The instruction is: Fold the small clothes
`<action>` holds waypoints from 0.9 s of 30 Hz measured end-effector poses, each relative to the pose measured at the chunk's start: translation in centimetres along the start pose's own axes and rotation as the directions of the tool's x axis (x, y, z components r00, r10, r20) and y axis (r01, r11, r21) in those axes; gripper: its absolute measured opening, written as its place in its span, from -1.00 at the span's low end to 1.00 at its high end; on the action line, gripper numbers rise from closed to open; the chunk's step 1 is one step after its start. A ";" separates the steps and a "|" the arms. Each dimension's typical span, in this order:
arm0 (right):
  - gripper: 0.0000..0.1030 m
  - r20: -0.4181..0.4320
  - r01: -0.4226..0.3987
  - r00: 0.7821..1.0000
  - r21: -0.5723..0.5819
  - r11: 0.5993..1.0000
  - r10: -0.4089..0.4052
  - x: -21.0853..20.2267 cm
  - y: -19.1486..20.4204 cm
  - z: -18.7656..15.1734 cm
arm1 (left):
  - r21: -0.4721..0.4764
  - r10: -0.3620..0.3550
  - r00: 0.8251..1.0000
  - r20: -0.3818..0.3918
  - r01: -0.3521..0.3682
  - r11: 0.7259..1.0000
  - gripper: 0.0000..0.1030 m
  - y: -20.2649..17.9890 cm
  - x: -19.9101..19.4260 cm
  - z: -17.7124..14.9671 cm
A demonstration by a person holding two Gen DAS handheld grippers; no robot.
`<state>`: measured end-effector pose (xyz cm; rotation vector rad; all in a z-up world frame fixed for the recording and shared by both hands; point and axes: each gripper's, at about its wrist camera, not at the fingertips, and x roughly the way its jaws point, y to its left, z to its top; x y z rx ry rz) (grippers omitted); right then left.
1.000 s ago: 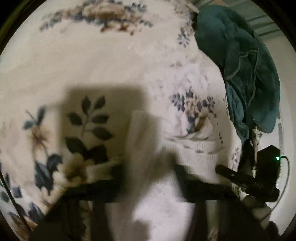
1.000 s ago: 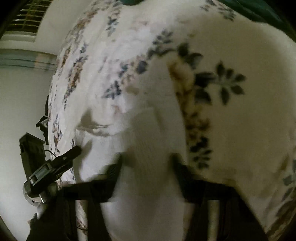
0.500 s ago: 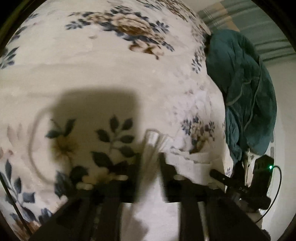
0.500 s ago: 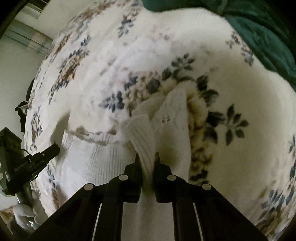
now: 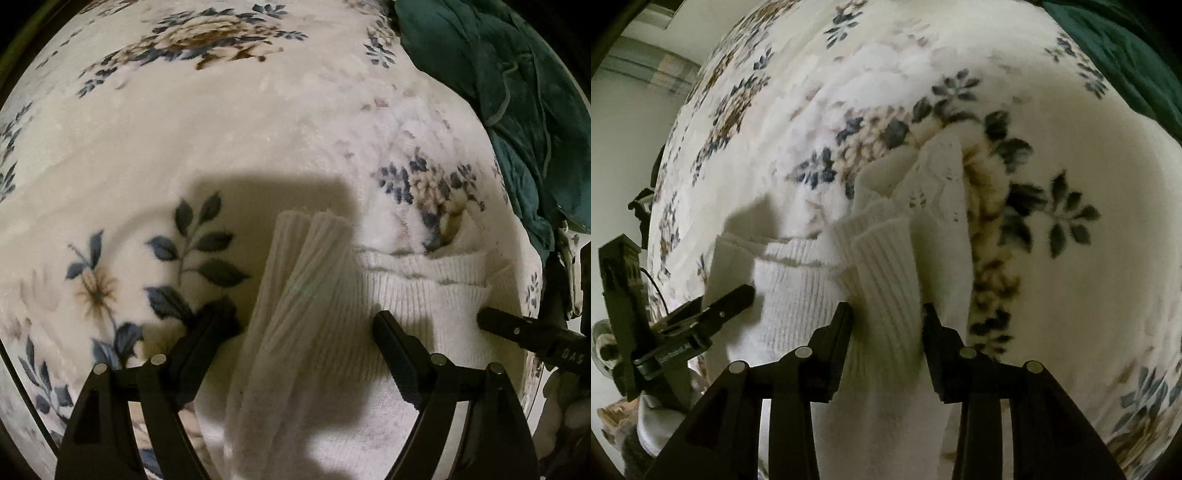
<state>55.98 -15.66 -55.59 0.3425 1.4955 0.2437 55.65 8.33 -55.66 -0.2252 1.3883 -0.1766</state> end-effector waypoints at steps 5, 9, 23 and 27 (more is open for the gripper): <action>-0.23 0.006 0.002 1.000 0.007 1.000 -0.002 0.5 0.3 -0.1 | 0.029 0.028 1.000 0.005 -0.028 0.999 0.61 -0.7 0.1 0.0; -0.23 0.003 0.005 1.000 0.009 1.000 -0.005 0.8 0.3 -0.1 | 0.050 0.046 0.999 0.015 -0.046 0.998 0.61 -1.0 0.1 0.2; -0.74 0.046 0.022 0.999 -0.025 0.999 -0.021 0.7 1.0 -0.4 | -0.053 -0.116 0.987 0.111 0.123 0.991 -0.75 0.7 -2.4 -0.5; -0.79 0.143 0.014 0.990 -0.044 0.999 -0.007 -1.8 2.4 -0.6 | -0.135 -0.147 0.978 0.149 0.167 0.977 -0.75 2.7 -4.2 -1.2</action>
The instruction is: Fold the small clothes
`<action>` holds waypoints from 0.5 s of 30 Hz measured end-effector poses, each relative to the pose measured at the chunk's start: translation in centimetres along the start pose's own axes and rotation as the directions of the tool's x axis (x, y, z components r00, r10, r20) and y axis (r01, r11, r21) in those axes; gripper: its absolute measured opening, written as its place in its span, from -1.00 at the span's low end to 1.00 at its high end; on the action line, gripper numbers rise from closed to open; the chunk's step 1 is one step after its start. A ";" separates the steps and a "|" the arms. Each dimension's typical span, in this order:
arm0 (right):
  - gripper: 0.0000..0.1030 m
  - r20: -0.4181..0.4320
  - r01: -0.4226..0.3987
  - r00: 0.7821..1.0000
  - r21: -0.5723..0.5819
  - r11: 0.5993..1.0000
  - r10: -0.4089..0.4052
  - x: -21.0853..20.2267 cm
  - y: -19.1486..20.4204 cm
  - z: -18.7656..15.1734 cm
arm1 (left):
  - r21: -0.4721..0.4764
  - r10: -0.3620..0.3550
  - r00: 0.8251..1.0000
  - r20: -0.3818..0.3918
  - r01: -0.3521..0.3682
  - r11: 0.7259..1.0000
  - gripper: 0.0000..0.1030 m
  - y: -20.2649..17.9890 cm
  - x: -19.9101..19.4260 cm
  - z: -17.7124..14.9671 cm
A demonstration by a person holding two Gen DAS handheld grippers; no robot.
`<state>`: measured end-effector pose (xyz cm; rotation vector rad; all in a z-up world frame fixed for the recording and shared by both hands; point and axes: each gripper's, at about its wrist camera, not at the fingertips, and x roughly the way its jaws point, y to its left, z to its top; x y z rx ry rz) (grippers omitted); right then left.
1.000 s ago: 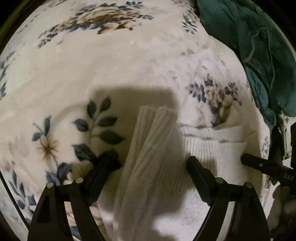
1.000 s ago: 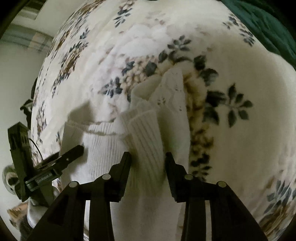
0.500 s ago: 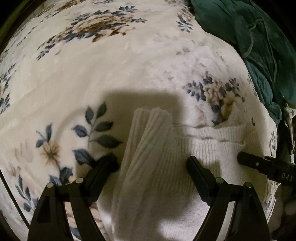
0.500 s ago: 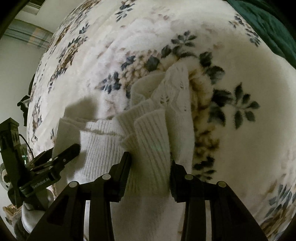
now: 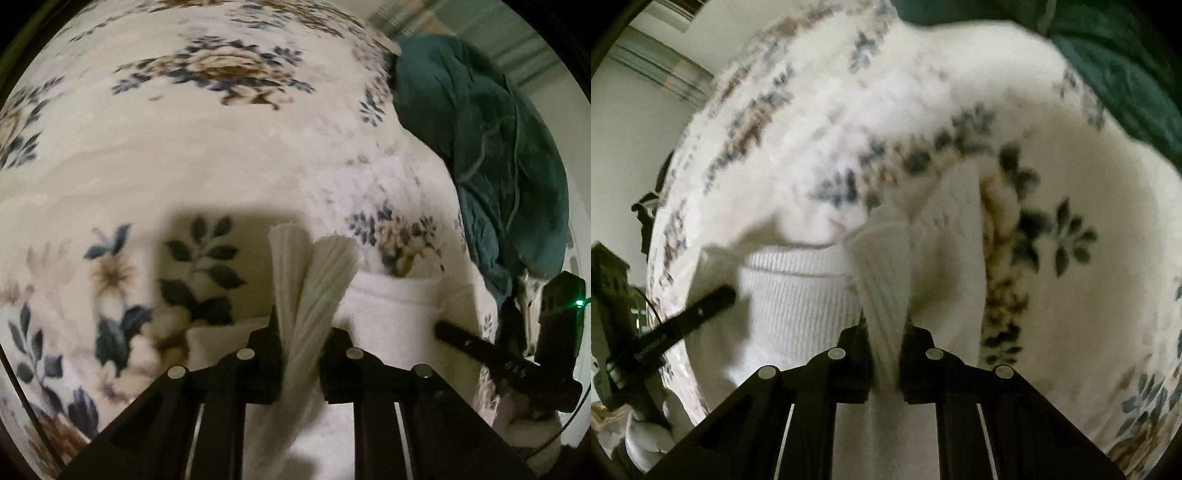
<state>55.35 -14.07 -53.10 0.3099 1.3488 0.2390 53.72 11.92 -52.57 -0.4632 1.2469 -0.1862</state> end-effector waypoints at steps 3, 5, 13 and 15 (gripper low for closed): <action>-0.79 -0.012 0.038 0.999 -0.029 0.999 -0.038 0.9 0.7 1.0 | -0.032 0.019 0.998 -0.056 -0.021 0.999 -0.74 1.2 2.1 0.5; -0.77 -0.105 0.084 0.991 -0.047 0.995 -0.088 3.1 0.9 1.1 | -0.036 0.034 0.995 -0.099 -0.037 0.999 -0.67 1.1 3.0 0.6; 0.08 -0.134 0.142 0.979 -0.090 0.986 -0.153 0.6 1.6 -0.1 | -0.018 0.075 0.991 -0.110 -0.077 0.997 0.35 -1.4 -2.6 -3.0; 0.24 -0.114 0.161 0.978 -0.118 0.980 -0.174 -0.7 1.9 -1.3 | 0.001 0.100 0.987 -0.126 -0.101 0.995 0.60 -2.1 -3.4 -5.3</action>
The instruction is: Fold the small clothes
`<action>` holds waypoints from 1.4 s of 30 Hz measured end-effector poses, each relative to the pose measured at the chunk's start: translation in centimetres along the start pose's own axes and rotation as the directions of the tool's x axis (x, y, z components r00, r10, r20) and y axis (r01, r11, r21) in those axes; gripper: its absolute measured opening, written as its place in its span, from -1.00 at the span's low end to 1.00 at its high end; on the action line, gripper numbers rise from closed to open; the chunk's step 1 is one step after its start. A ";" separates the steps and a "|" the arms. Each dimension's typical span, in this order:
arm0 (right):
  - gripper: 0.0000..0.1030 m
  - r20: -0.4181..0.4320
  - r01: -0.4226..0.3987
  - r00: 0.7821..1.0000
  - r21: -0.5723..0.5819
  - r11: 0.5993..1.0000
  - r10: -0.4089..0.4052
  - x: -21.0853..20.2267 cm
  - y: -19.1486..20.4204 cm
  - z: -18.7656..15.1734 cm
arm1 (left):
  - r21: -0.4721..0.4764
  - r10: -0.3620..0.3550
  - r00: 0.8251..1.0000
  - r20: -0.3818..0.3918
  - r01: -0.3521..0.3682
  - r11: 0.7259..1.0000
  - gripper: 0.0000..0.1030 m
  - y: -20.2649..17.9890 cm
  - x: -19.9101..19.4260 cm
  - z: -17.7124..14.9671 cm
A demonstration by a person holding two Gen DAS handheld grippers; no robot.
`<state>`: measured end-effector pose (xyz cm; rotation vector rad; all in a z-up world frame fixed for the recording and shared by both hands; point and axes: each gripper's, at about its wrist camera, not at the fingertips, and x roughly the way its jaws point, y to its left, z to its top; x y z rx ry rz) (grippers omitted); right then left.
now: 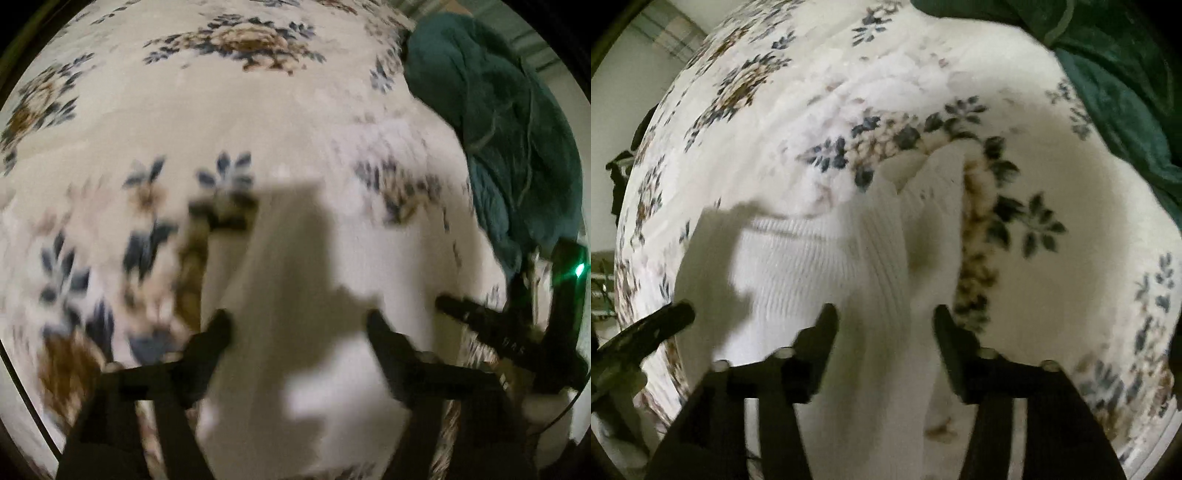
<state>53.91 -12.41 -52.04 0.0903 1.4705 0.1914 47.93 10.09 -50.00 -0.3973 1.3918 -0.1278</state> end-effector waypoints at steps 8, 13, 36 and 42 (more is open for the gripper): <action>0.30 -0.062 -0.016 0.998 0.011 1.000 0.016 1.4 -0.8 -4.7 | 0.065 0.139 0.982 -0.129 -0.132 0.989 1.00 -0.6 7.2 -1.9; 0.35 -0.058 -0.030 0.998 0.027 0.999 0.031 1.7 -1.1 -5.0 | 0.036 0.114 0.978 -0.174 -0.110 0.993 1.00 0.1 8.8 -0.4; -0.13 0.002 -0.230 0.972 0.224 0.947 0.235 3.2 -4.0 1.9 | 0.047 0.133 0.991 -0.021 -0.132 0.990 -0.62 0.6 6.7 7.0; -0.84 0.138 -0.214 0.973 0.210 0.954 0.188 0.1 -3.9 2.1 | 0.001 0.068 0.997 0.048 -0.069 0.998 -0.79 2.2 4.4 7.4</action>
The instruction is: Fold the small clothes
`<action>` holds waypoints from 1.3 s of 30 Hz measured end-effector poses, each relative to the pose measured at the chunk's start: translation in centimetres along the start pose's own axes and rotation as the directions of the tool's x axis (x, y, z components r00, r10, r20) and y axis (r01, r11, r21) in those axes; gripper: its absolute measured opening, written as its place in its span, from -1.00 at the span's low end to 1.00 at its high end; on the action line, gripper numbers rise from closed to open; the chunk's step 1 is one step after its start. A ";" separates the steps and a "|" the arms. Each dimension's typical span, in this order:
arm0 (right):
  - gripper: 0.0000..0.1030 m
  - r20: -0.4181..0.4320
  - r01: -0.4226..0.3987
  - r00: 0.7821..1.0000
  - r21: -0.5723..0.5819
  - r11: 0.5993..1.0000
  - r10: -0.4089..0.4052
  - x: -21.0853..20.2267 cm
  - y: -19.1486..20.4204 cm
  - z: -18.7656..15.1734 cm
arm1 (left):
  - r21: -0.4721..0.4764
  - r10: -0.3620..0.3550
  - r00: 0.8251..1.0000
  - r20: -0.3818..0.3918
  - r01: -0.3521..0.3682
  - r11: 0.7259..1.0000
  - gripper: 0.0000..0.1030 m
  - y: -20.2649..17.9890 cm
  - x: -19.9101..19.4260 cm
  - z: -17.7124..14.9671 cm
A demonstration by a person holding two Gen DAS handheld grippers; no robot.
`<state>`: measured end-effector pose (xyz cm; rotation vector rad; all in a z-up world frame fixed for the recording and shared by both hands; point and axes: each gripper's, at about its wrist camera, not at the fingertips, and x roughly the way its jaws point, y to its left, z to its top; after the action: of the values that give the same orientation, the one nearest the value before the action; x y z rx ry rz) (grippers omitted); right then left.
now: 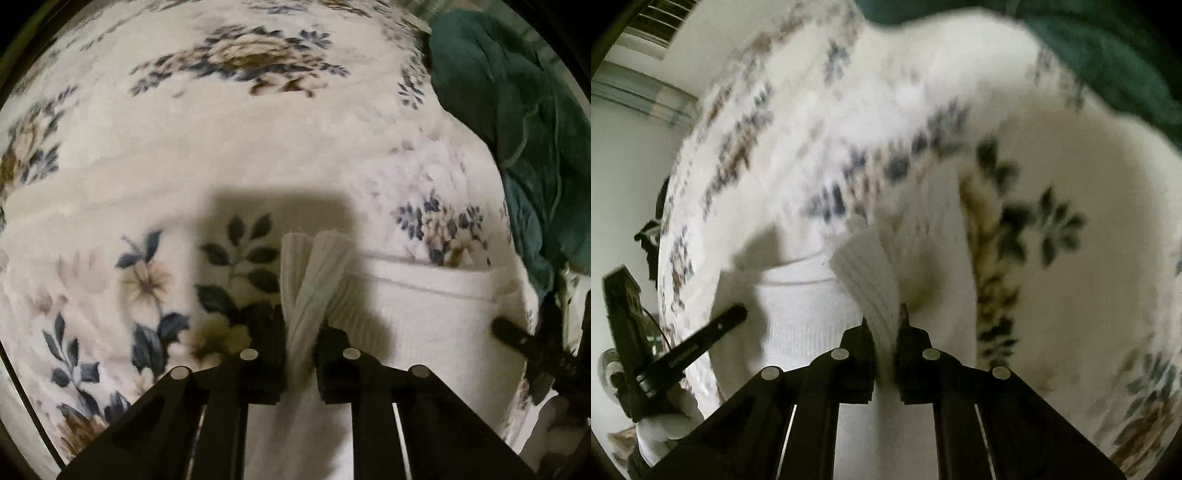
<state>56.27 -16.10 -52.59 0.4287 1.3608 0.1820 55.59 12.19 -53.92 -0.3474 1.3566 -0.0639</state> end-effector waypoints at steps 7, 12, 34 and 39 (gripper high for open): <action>-0.63 -0.167 0.048 0.985 -0.035 0.998 -0.053 3.8 0.5 0.9 | -0.058 -0.037 0.999 -0.028 0.035 0.998 -0.57 0.5 -0.1 -0.2; 0.38 -0.171 -0.024 0.985 -0.037 0.999 0.018 0.4 -0.8 0.4 | -0.136 0.028 0.997 0.070 -0.018 0.990 0.27 0.4 -5.6 -3.7; 0.98 -0.387 -0.220 0.899 -0.001 0.975 0.203 7.5 -4.9 -2.3 | -0.740 -0.169 0.985 -0.021 0.099 0.665 0.64 5.1 0.7 -24.1; 1.00 -0.403 -0.288 0.863 0.104 0.952 0.305 10.2 -5.0 -1.8 | -0.765 -0.190 0.979 0.075 0.179 0.619 0.46 4.9 1.1 -22.6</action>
<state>56.06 -16.51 -64.12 0.6614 1.7141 0.5264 33.29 11.84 -60.22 -1.2271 1.2982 0.3666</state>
